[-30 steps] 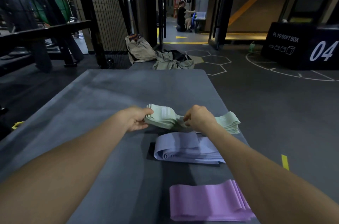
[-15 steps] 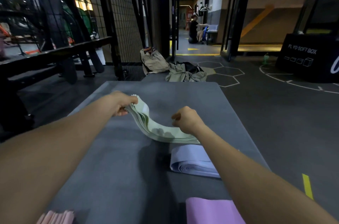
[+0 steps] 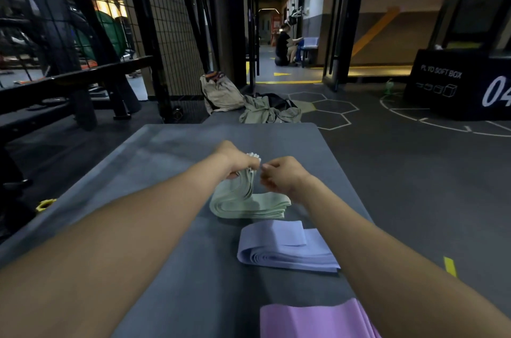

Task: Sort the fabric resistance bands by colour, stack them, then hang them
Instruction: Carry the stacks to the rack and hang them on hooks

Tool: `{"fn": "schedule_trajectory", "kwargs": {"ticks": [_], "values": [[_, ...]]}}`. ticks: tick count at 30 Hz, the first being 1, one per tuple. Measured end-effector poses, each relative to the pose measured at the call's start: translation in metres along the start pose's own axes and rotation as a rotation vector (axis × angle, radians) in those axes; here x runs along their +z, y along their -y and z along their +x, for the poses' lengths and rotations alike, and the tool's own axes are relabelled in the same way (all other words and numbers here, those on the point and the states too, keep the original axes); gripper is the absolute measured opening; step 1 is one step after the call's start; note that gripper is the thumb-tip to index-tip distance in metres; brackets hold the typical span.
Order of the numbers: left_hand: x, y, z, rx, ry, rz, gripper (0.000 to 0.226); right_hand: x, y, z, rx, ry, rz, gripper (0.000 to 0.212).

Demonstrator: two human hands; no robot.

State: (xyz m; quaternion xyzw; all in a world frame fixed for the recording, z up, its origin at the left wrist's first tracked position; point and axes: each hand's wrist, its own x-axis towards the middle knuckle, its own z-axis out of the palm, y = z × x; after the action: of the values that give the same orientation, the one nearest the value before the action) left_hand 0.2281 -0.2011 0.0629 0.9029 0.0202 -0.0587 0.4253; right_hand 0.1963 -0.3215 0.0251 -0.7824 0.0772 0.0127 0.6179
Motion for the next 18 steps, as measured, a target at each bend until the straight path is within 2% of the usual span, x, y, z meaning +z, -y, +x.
{"fn": "schedule_trajectory", "kwargs": {"ticks": [5, 11, 15, 18], "values": [[0.025, -0.002, 0.003, 0.035, 0.018, 0.038, 0.036, -0.012, -0.010, 0.002, 0.043, -0.037, 0.115, 0.025], [0.050, 0.012, 0.003, 0.031, 0.070, 0.118, 0.033, -0.016, -0.029, 0.012, 0.098, -0.084, -0.038, 0.033], [0.049, 0.026, 0.004, 0.035, 0.168, 0.002, 0.027, -0.017, -0.033, 0.011, 0.139, -0.112, -0.031, 0.036], [0.043, 0.031, 0.003, 0.031, 0.220, -0.175, 0.006, -0.016, -0.033, 0.010, 0.170, -0.116, -0.060, 0.044]]}}
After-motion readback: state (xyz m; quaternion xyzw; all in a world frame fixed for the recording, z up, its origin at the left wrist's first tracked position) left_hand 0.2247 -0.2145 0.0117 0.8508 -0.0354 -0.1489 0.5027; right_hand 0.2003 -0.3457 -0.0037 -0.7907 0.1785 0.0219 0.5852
